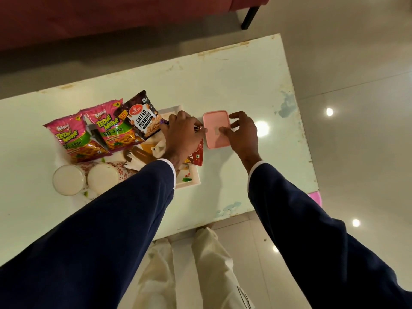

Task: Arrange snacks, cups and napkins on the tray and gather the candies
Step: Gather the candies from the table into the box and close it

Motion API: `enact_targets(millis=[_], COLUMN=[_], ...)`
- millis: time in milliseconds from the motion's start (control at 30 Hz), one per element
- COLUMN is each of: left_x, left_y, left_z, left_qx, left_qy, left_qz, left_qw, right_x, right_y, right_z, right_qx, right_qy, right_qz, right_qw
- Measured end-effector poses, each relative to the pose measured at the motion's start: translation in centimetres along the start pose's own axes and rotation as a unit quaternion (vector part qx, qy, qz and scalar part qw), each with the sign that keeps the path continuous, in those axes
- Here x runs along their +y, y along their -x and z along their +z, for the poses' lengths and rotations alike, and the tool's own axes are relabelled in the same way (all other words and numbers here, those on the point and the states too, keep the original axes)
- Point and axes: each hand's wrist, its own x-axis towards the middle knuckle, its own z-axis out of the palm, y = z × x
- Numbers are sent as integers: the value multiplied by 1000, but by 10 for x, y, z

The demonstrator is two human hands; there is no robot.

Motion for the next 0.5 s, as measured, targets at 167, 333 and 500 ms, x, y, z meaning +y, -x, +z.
enact_targets(millis=[167, 333, 500], left_x=[8, 18, 25], left_y=[-4, -8, -13], left_z=[1, -4, -9], left_qx=[-8, -15, -59], left_qy=[-21, -37, -62], left_qz=[-8, -41, -59], left_qw=[1000, 998, 995], right_x=[-5, -8, -10], right_y=[-4, -9, -28], right_z=[0, -3, -16], right_qx=[-24, -66, -151], right_qy=[92, 156, 104], right_qz=[-34, -71, -55], right_qw=[995, 983, 981])
